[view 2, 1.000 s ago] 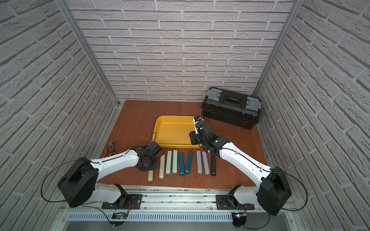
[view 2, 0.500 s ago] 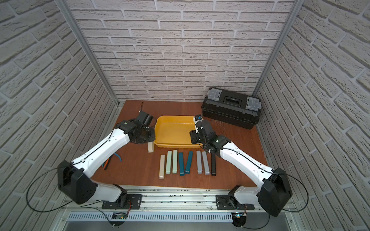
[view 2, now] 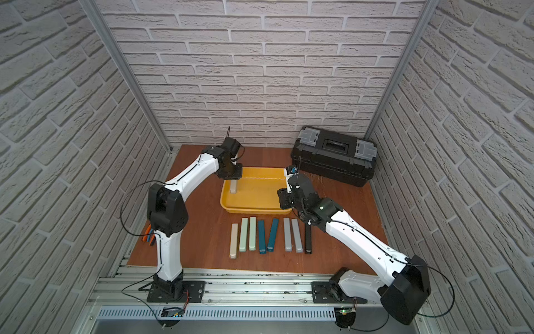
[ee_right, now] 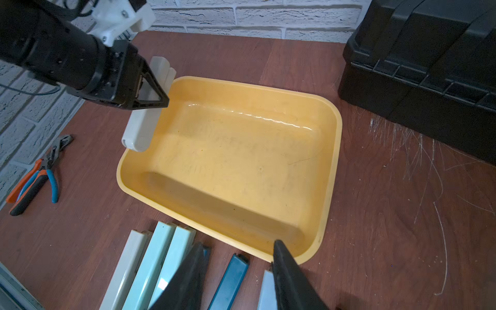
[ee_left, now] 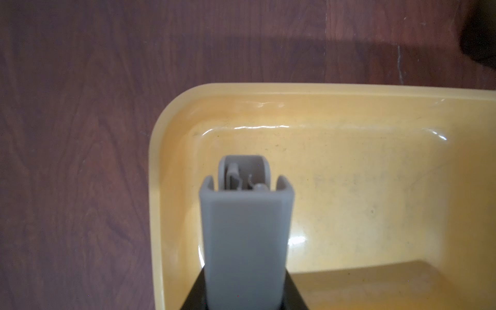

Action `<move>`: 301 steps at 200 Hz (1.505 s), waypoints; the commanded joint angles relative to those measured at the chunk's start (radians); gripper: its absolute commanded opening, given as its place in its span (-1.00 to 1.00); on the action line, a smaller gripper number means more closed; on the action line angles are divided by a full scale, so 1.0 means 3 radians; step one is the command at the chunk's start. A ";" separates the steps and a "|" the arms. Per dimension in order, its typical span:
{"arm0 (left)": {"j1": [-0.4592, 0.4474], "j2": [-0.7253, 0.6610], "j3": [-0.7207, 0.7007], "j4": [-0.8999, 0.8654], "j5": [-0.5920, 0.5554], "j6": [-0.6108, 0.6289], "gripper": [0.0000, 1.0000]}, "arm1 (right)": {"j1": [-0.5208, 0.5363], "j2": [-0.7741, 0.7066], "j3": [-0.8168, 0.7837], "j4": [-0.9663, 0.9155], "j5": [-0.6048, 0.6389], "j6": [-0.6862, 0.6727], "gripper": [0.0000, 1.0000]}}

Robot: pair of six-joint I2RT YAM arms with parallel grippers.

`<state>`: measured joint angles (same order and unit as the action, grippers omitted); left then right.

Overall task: Put the pruning pliers into the storage box
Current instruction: Place the pruning pliers in the storage box.

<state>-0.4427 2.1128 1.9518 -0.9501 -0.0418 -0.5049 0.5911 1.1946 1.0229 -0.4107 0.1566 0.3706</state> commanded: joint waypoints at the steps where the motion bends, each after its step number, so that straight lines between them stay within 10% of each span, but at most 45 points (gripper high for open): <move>1: 0.0032 0.0212 0.0220 -0.0096 0.0098 0.0143 -0.66 | 0.0020 -0.0039 -0.0012 -0.0027 0.0035 0.0043 -0.15; 250: 0.0177 0.0837 -0.0079 0.0287 -0.0296 0.0067 -0.66 | 0.0025 0.0319 -0.0086 0.0003 -0.0062 0.0155 -0.16; 301: 0.0177 0.0683 -0.0076 0.0288 -0.0285 0.0051 -0.38 | 0.0024 0.0298 -0.0081 0.0004 -0.0056 0.0159 -0.13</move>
<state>-0.4030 2.3257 1.9381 -0.8707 -0.0856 -0.4767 0.5911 1.2903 1.0042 -0.4309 0.1368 0.4095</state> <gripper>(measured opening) 0.306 0.436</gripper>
